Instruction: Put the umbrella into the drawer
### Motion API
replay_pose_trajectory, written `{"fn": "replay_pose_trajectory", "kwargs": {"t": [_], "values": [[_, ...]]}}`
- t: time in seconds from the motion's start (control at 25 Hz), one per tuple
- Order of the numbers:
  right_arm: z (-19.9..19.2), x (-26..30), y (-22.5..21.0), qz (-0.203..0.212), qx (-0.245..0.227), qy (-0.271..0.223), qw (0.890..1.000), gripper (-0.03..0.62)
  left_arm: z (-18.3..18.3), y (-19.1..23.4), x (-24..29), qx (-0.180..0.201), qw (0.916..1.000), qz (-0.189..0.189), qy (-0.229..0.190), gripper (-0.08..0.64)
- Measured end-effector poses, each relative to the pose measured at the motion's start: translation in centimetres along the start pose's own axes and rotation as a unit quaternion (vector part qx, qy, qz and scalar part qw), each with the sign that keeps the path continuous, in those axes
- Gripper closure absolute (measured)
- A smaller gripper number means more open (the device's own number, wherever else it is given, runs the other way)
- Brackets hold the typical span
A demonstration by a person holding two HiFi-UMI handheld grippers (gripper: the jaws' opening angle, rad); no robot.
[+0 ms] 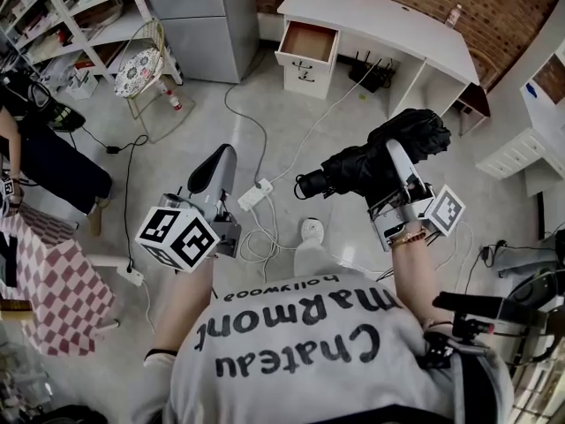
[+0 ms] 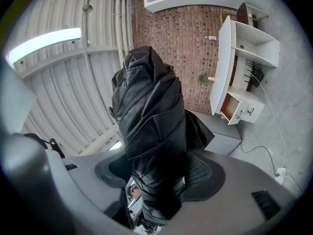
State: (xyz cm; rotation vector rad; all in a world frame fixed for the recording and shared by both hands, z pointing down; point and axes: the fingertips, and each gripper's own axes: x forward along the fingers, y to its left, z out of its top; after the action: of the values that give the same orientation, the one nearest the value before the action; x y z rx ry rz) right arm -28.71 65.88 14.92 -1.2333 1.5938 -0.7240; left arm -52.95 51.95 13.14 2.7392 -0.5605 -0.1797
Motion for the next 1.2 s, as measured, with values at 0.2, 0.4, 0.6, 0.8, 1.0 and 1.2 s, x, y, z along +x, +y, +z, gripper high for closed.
{"fn": "replay_pose_trajectory", "kwargs": {"t": [0.2, 0.4, 0.6, 0.8, 1.0, 1.2], "values": [[0.8, 4.5, -2.6, -0.012, -0.022, 0.027, 0.999, 0.333, 0.3, 2.0, 3.8, 0.016, 0.9997, 0.019, 0.004, 0.545], [3.4, 10.6, -5.1, -0.005, -0.017, 0.045, 0.999, 0.333, 1.5, 3.8, 9.7, 0.026, 0.9995, 0.021, 0.0, 0.545], [6.6, 15.6, -7.1, 0.003, -0.015, 0.068, 0.998, 0.333, 3.8, 5.3, 16.1, 0.035, 0.9979, 0.04, -0.038, 0.545], [10.6, 19.0, -9.7, 0.001, -0.022, 0.081, 0.996, 0.333, 3.7, 5.6, 23.3, 0.026, 0.9984, 0.032, -0.038, 0.545], [14.2, 20.4, -12.7, -0.017, -0.031, 0.088, 0.996, 0.333, 2.8, 5.5, 29.0, 0.008, 0.9987, 0.024, -0.044, 0.545], [16.2, 20.7, -14.8, -0.039, -0.043, 0.077, 0.995, 0.333, 1.2, 5.1, 32.3, -0.006, 0.9997, 0.008, -0.021, 0.545]]}}
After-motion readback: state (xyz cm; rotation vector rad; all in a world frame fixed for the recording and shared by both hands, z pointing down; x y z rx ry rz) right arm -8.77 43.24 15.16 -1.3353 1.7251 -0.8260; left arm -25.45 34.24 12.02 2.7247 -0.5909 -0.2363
